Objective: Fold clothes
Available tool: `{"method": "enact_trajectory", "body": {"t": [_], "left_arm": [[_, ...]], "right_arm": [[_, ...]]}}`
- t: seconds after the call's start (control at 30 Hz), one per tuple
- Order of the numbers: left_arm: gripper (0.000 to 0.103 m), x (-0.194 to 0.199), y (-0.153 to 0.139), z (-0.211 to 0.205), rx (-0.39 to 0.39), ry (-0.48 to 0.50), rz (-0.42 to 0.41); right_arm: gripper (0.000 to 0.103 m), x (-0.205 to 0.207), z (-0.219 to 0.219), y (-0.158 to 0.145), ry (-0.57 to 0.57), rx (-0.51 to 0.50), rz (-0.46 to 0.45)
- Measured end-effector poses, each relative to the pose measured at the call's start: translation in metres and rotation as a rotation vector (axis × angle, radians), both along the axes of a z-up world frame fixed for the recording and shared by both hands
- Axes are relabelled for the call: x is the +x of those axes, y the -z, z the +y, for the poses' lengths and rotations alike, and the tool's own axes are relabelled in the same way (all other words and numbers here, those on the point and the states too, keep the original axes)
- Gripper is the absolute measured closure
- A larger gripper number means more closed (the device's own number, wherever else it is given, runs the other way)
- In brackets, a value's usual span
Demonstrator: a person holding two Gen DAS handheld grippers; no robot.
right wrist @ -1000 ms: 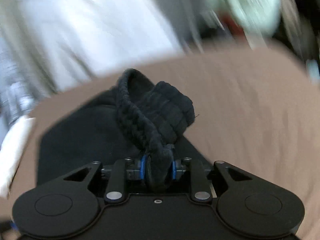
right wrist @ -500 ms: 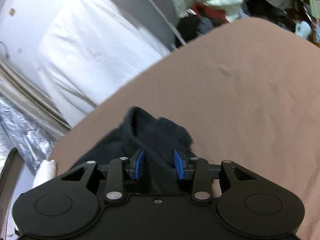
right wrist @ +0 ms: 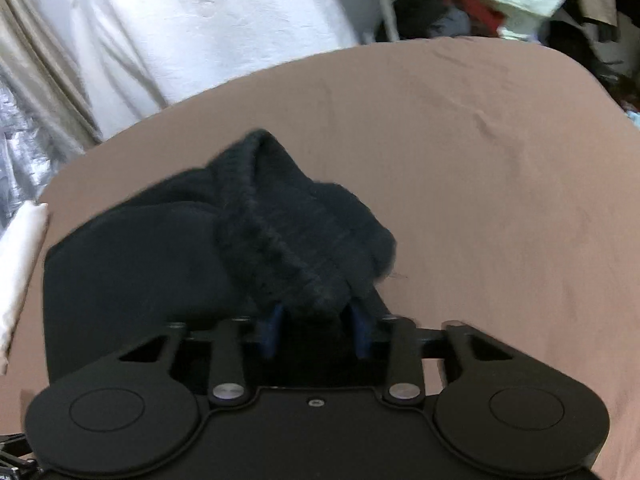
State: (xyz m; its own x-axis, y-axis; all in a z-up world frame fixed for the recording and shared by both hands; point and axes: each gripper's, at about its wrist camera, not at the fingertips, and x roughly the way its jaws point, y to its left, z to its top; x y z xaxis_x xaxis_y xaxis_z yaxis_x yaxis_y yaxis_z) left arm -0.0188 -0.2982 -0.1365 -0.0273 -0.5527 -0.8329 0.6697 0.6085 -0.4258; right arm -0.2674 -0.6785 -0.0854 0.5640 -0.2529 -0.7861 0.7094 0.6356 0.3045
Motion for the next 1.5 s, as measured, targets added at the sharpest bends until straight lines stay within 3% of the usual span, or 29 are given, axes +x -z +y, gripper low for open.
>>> {"method": "enact_trajectory", "body": {"t": [0.1, 0.2, 0.3, 0.37, 0.43, 0.57, 0.67, 0.8, 0.9, 1.03, 1.17, 1.23, 1.33, 1.37, 1.43, 1.5], "left_arm": [[0.001, -0.005, -0.004, 0.000, 0.012, 0.011, -0.032], [0.002, 0.001, -0.005, 0.010, -0.033, -0.030, 0.025], [0.002, 0.021, -0.005, 0.039, -0.136, -0.204, 0.140], [0.002, 0.031, -0.012, 0.051, -0.169, -0.286, 0.108], [0.002, 0.034, -0.022, 0.057, -0.211, -0.325, 0.064], [0.002, 0.038, -0.029, 0.031, -0.264, -0.283, 0.097], [0.002, 0.044, -0.035, -0.005, -0.230, -0.192, 0.049], [0.002, 0.062, -0.036, -0.048, -0.184, -0.140, -0.044], [0.002, 0.075, -0.016, -0.059, -0.215, -0.181, 0.056], [0.000, 0.082, 0.005, -0.065, -0.278, -0.251, 0.170], [0.000, 0.086, 0.013, -0.080, -0.331, -0.259, 0.210], [0.000, 0.087, 0.021, -0.089, -0.363, -0.251, 0.220], [0.002, 0.083, 0.022, -0.100, -0.363, -0.225, 0.168], [0.020, 0.080, 0.018, -0.103, -0.355, -0.211, 0.138], [0.041, 0.073, 0.009, -0.111, -0.311, -0.177, 0.047], [0.046, 0.066, -0.001, -0.115, -0.265, -0.174, -0.012]], "right_arm": [[0.064, 0.000, -0.006, -0.001, 0.014, 0.015, -0.008], [0.042, -0.019, -0.005, -0.006, 0.069, 0.031, -0.032], [0.034, -0.048, -0.005, -0.010, 0.164, 0.080, -0.128], [0.033, -0.068, -0.008, -0.014, 0.264, 0.100, -0.202], [0.033, -0.075, -0.014, -0.006, 0.278, 0.206, -0.264], [0.032, -0.075, -0.027, 0.021, 0.253, 0.461, -0.329], [0.031, -0.066, -0.026, 0.029, 0.280, 0.455, -0.225], [0.018, -0.066, -0.024, 0.036, 0.280, 0.500, -0.241], [0.014, -0.066, -0.020, 0.051, 0.290, 0.573, -0.234], [0.010, -0.058, -0.021, 0.071, 0.287, 0.580, -0.278], [0.013, -0.036, -0.023, 0.080, 0.227, 0.520, -0.322], [0.025, -0.026, -0.017, 0.072, 0.169, 0.430, -0.327], [0.037, -0.017, 0.001, 0.053, 0.078, 0.272, -0.308], [0.042, -0.016, 0.005, 0.048, 0.060, 0.235, -0.313], [0.047, -0.016, 0.014, 0.035, 0.027, 0.155, -0.327], [0.049, -0.013, 0.021, 0.020, -0.026, 0.053, -0.344]]}}
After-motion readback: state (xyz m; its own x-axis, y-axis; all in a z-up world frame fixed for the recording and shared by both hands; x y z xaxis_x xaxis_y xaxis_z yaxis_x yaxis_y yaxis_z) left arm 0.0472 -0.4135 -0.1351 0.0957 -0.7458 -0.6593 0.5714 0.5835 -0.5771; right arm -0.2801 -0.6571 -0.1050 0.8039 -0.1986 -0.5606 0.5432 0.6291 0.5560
